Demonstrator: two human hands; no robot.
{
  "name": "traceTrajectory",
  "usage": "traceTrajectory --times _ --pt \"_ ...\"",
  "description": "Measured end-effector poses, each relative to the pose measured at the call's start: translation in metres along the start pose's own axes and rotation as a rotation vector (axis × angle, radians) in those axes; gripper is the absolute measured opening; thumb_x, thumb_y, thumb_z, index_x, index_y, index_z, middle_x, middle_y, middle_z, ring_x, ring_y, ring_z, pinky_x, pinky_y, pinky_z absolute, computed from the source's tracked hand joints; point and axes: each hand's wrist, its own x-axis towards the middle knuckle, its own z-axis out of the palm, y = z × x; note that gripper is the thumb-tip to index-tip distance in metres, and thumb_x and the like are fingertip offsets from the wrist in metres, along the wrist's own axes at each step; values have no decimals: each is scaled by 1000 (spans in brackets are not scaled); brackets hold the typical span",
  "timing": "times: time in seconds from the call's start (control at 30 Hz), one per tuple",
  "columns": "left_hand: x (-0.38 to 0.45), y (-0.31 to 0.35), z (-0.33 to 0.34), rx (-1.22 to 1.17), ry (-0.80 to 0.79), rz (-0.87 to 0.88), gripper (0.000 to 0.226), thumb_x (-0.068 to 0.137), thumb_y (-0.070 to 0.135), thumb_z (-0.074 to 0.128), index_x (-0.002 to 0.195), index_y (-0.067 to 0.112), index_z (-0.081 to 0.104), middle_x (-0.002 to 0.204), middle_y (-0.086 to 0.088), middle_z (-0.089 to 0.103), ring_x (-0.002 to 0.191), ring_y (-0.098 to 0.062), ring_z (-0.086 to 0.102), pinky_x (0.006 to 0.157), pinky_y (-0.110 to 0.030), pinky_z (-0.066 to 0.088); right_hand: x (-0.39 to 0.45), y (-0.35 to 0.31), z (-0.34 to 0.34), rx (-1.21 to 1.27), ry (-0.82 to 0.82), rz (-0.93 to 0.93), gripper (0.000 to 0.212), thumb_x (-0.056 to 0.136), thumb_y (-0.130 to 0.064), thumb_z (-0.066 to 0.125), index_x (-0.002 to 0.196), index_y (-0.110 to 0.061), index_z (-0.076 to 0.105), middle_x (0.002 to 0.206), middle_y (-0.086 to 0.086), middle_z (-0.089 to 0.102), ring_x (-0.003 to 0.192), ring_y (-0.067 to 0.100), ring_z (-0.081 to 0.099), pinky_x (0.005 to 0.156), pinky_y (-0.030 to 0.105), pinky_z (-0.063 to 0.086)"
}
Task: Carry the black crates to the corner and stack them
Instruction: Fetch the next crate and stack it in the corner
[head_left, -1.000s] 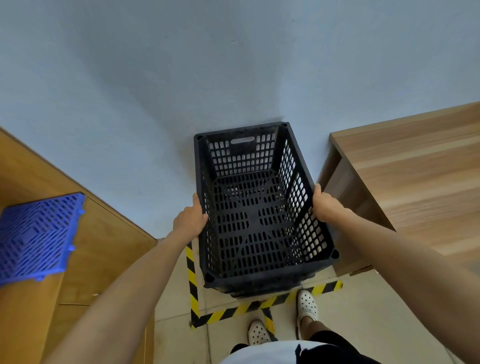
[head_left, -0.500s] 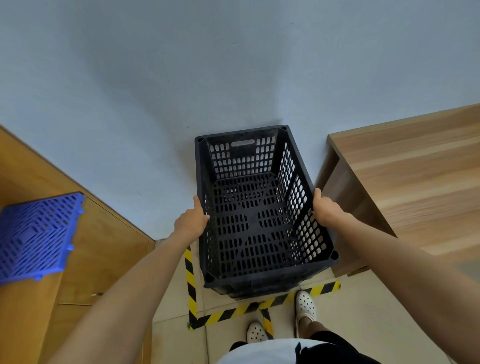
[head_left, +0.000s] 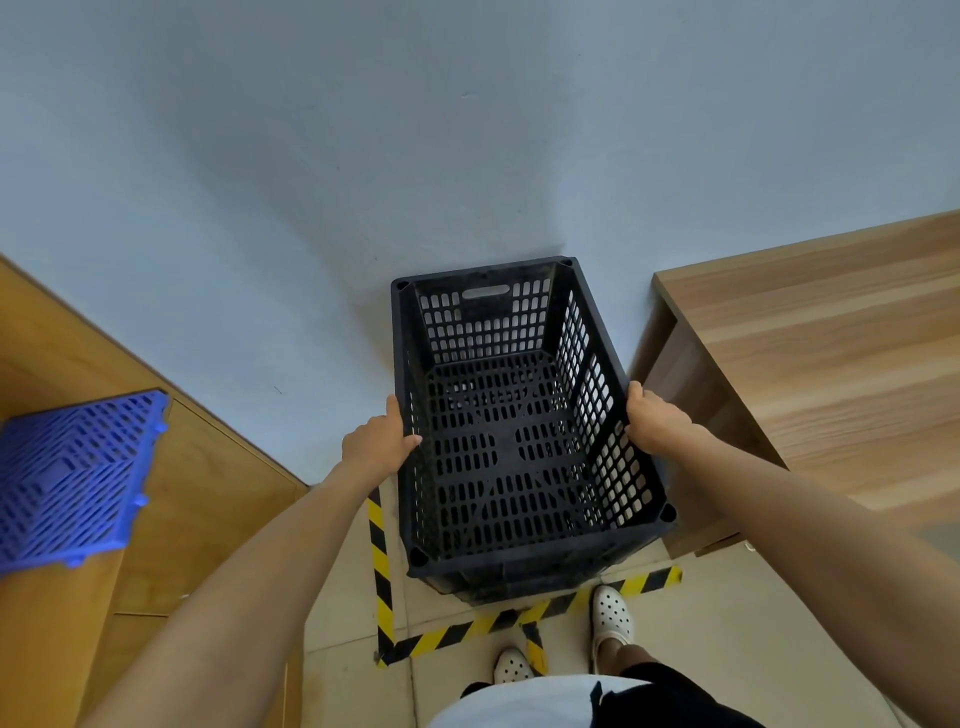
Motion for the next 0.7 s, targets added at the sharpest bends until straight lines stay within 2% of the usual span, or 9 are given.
traceTrajectory --times 0.17,0.27,0.37,0.53,0.7 --pt "-7 -7 -7 65 13 19 61 98 50 46 146 17 28 114 -7 66 99 -26 65 74 -36 50 -1 -9 -5 -79 73 -72 70 95 -28 57 148 -8 17 143 17 37 128 36 43 95 47 46" --pt "-14 -10 -9 111 36 30 57 101 48 40 148 20 26 114 -6 66 98 -25 65 74 -33 48 0 -19 -8 -103 57 -72 69 95 -35 54 149 -12 19 149 18 30 136 36 32 106 50 37" --pt "-24 -19 -9 140 38 32 53 102 44 37 150 24 24 108 -6 67 92 -25 66 71 -33 47 7 -30 -15 -229 115 -185 64 96 -36 52 149 -13 25 156 12 21 142 34 23 112 50 29" --pt "-50 -40 -9 99 13 -96 47 104 43 31 146 23 32 116 -7 66 99 -27 65 76 -35 48 21 -76 -30 -317 54 -371 61 97 -40 48 148 -16 26 150 10 33 138 33 31 109 50 34" --pt "-88 -52 -5 -2 29 -294 48 104 47 24 142 22 38 116 -6 68 99 -26 65 82 -37 52 29 -125 -48 -395 -32 -601 59 99 -39 45 149 -15 25 149 12 35 137 34 34 106 51 36"
